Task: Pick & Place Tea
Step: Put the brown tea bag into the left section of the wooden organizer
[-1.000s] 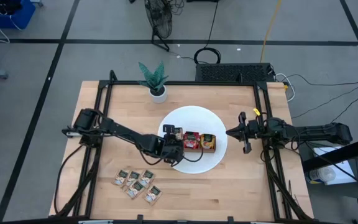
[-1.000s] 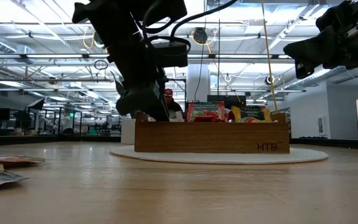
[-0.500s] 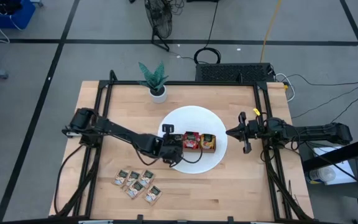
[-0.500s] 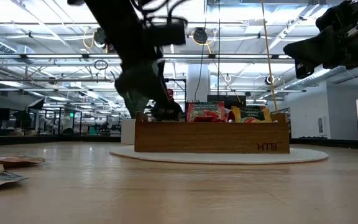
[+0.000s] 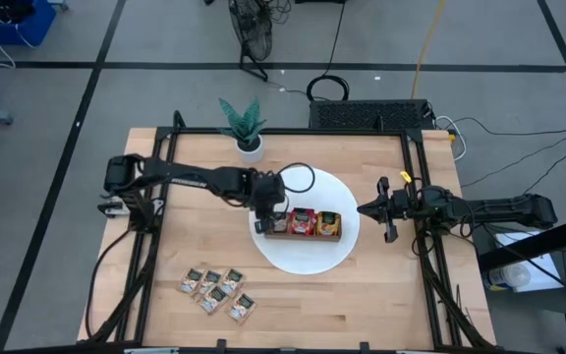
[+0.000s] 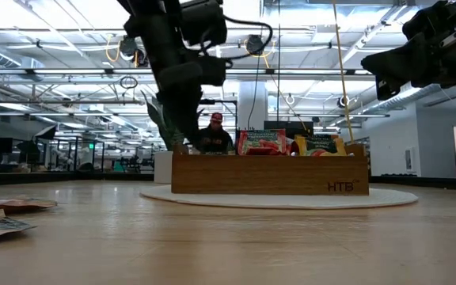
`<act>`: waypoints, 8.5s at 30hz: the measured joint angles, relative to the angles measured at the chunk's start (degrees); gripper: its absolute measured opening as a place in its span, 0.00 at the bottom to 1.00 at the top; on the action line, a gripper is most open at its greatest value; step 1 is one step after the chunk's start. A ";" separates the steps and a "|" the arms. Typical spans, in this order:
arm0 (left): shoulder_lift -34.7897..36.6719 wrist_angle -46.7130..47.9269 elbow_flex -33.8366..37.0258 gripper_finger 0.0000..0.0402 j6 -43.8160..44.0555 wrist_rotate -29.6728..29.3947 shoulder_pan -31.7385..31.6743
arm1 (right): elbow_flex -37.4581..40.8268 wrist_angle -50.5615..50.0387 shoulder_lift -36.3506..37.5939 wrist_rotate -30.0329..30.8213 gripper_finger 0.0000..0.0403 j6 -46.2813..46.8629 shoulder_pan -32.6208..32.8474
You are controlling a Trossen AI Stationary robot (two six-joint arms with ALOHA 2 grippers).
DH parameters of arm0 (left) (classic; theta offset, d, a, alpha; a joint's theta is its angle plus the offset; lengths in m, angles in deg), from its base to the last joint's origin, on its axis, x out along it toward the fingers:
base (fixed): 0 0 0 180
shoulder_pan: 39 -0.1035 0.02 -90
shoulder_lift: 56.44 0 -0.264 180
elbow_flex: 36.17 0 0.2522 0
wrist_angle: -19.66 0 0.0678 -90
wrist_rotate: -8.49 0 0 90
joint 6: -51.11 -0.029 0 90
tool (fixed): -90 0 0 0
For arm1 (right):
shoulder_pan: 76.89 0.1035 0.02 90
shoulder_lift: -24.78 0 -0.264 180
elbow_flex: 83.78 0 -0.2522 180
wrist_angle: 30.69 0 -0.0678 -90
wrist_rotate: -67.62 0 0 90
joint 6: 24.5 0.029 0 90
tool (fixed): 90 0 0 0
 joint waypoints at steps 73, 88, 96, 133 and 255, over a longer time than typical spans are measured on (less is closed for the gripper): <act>-3.71 -2.00 -0.03 0.01 -5.10 2.42 -0.35 | 0.00 -0.30 -0.28 0.00 0.01 0.00 0.00; 1.69 -0.70 0.04 0.00 -5.45 -1.61 1.77 | 0.00 -0.23 -0.57 0.02 0.01 0.00 0.00; 1.91 -3.23 0.01 0.01 1.37 1.15 5.47 | 0.00 -0.30 -0.61 0.00 0.01 0.00 -0.01; -10.45 -7.98 -0.09 0.00 0.74 -0.55 5.93 | 0.00 -0.08 -1.48 0.02 0.01 0.00 -0.01; -16.52 9.78 -8.78 0.00 -7.65 13.04 2.58 | 0.00 0.08 -1.51 0.00 0.01 -0.01 0.00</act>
